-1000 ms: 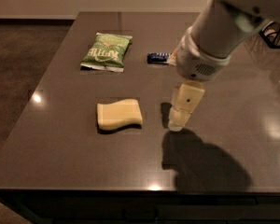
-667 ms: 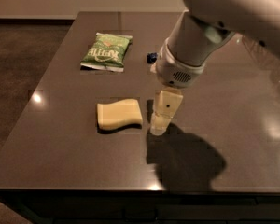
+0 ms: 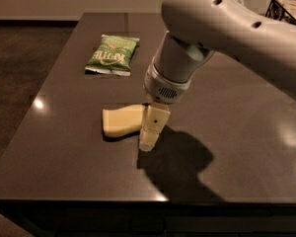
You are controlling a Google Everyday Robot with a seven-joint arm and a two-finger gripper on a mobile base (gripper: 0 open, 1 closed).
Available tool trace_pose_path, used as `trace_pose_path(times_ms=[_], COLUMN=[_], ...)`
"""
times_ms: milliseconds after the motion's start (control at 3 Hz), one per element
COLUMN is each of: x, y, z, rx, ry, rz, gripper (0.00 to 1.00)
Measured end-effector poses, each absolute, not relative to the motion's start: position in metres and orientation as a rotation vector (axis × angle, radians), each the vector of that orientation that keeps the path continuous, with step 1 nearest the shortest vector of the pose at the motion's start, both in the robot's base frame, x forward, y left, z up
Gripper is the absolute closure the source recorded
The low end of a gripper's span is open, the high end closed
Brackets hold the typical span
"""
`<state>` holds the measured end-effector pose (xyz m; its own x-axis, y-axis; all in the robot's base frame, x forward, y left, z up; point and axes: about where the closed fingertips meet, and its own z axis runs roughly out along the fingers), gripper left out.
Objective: Move sponge near rxbar blueberry
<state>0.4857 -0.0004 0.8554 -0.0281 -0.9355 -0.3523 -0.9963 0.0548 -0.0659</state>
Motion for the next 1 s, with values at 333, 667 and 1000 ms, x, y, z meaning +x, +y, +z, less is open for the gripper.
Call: trace_pose_path(times_ms=[333, 667, 1000], x=[0.488, 0.49, 0.493], y=[0.012, 0.025, 0.027], z=[0.845, 0.841, 0.837], rx=[-1.941, -1.939, -1.936], ry=[2.06, 2.065, 2.088], rz=[0.316, 0.324, 0.323], gripper=[0.0, 0.18, 0.41])
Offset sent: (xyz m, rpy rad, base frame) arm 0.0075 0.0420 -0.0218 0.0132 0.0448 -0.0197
